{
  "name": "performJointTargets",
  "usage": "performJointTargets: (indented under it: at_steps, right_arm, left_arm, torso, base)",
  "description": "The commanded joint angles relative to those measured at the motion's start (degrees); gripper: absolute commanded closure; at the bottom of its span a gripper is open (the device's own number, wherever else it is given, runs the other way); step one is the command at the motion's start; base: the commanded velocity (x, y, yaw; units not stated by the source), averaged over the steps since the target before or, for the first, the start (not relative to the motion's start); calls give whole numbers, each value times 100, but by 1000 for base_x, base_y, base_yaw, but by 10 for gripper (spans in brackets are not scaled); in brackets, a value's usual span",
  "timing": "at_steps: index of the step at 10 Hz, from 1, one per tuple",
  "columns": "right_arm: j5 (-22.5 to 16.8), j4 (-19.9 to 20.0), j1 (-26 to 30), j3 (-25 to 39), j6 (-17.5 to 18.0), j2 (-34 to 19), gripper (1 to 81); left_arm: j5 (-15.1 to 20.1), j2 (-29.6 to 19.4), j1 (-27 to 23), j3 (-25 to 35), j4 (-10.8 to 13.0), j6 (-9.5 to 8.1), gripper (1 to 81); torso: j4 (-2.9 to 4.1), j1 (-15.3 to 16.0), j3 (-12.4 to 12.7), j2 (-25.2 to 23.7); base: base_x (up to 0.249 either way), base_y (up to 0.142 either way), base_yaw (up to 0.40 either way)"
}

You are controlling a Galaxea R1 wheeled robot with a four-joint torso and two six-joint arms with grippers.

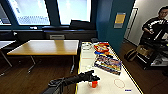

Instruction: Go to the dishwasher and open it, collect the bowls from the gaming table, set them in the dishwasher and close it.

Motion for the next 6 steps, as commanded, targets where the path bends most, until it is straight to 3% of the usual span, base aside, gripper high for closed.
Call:
performJointTargets:
  at_steps: [1,6]
  right_arm:
    - [-394,-179,331,283,-28,-290,811]
    - [-394,-214,350,310,-19,-273,811]
  left_arm:
    - [120,295,-943,-77,88,15,10]
    - [120,-294,-811,249,79,41,10]
  torso:
    - [0,0,0,0]
    - [0,0,0,2]
  base:
    - [0,0,0]
    - [0,0,0]
